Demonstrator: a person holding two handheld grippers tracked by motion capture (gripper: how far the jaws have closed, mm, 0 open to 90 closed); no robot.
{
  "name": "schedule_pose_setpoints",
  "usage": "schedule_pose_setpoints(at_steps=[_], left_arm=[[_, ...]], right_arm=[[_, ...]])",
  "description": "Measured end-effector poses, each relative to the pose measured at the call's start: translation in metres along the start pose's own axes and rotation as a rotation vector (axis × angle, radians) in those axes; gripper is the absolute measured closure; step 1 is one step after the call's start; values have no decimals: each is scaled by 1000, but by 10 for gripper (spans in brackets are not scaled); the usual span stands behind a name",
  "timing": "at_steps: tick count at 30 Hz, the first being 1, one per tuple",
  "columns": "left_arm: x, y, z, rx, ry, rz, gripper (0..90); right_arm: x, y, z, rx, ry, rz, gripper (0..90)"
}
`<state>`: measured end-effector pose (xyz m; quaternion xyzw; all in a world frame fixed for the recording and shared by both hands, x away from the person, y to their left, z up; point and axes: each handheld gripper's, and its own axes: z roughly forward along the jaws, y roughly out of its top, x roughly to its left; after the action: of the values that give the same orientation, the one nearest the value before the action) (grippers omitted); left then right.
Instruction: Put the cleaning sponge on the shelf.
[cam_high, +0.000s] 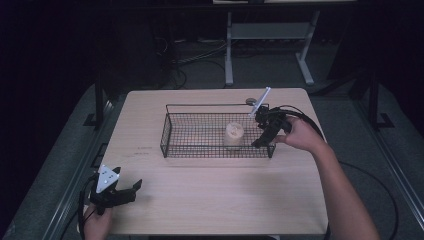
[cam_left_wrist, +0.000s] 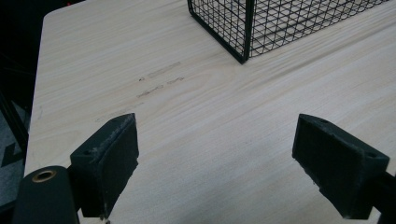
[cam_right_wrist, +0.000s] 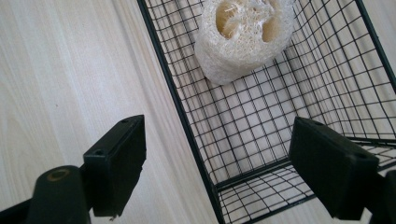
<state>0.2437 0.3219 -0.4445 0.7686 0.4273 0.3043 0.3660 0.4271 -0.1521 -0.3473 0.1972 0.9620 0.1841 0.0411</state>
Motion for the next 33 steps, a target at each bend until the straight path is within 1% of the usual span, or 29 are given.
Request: schedule_pose_setpoints(at_steps=[5, 17, 23, 28, 31, 33], left_arm=[[0, 0, 0, 3, -2, 3, 137], [0, 0, 0, 2, -1, 1, 137], [0, 0, 0, 2, -3, 2, 137], [0, 0, 0, 2, -3, 1, 137], [0, 0, 0, 4, -3, 5, 137], [0, 0, 0, 5, -3, 6, 137]], right_arm=[[2, -5, -3, -10, -5, -1, 183], [7, -21, -5, -1, -4, 6, 183], [9, -28, -8, -14, -15, 10, 189], [13, -35, -8, -23, -19, 9, 188], [15, -38, -7, -8, -18, 8, 188], [17, -41, -7, -14, -16, 8, 188]])
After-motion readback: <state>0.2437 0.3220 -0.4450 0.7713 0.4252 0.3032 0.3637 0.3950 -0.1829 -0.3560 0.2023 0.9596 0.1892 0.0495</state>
